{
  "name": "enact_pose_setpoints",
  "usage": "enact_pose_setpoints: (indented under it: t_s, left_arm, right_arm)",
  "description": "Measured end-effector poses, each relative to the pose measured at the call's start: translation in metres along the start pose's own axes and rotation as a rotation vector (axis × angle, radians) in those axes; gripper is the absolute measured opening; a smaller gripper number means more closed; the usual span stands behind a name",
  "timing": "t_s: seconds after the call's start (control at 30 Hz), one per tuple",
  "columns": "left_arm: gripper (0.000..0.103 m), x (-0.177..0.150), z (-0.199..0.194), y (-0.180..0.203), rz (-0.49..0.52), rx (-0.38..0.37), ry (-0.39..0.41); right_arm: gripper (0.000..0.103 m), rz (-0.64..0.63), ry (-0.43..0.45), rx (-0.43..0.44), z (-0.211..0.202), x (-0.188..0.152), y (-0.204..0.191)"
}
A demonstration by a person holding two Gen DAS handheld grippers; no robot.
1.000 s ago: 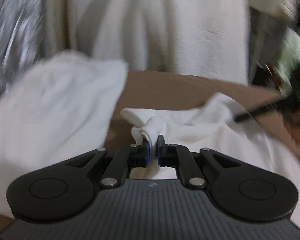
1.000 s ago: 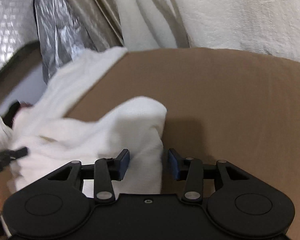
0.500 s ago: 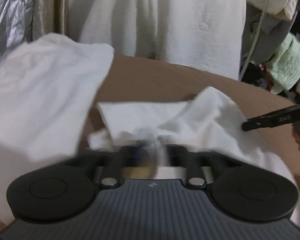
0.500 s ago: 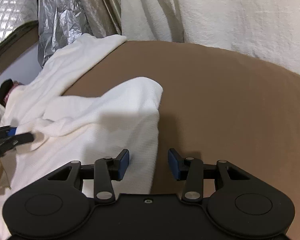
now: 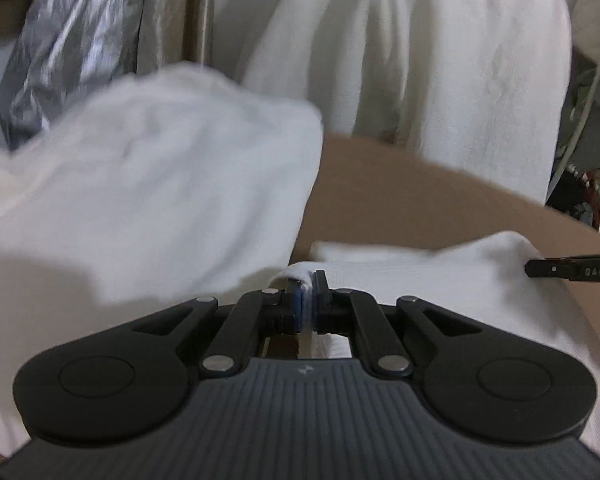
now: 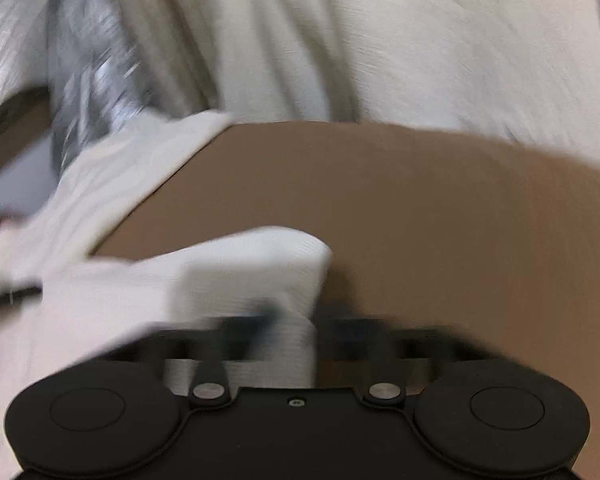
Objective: Fold clothes
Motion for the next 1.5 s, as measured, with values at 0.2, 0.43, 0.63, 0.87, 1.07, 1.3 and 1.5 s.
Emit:
enact_pose_setpoints:
  t_s: [0.2, 0.43, 0.63, 0.87, 1.07, 1.3, 1.5]
  left_arm:
    - [0.02, 0.011, 0.02, 0.015, 0.224, 0.188, -0.114]
    - [0.044, -0.008, -0.058, -0.011, -0.111, 0.091, -0.179]
    - [0.052, -0.07, -0.132, 0.002, -0.124, 0.168, -0.325]
    - [0.061, -0.154, -0.189, 0.054, -0.318, 0.001, -0.424]
    - [0.063, -0.204, -0.201, 0.092, -0.304, -0.059, -0.536]
    - [0.073, -0.228, -0.205, 0.112, -0.394, -0.2, -0.592]
    - [0.059, -0.24, -0.212, 0.133, -0.416, -0.285, -0.624]
  right_arm:
    - [0.011, -0.184, 0.079, -0.161, -0.009, 0.012, -0.013]
    - [0.06, 0.063, 0.013, -0.234, -0.063, -0.029, 0.028]
    - [0.06, 0.121, -0.193, 0.018, -0.136, -0.116, 0.029]
    - [0.06, 0.108, -0.309, 0.056, -0.188, -0.186, 0.027]
    - [0.061, 0.18, -0.339, 0.092, -0.212, -0.216, 0.035]
    - [0.061, 0.245, -0.397, 0.161, -0.242, -0.258, 0.05]
    - [0.067, 0.343, -0.431, 0.251, -0.27, -0.297, 0.056]
Point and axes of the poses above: each gripper's, at about its wrist camera, not at the fingertips, and z roughly the way its jaws point, y to its right, x to its top, the point moved 8 cm from there along z, roughly the way its jaws point, and after that the axes turned 13 degrees about -x, right-handed, at the moved point
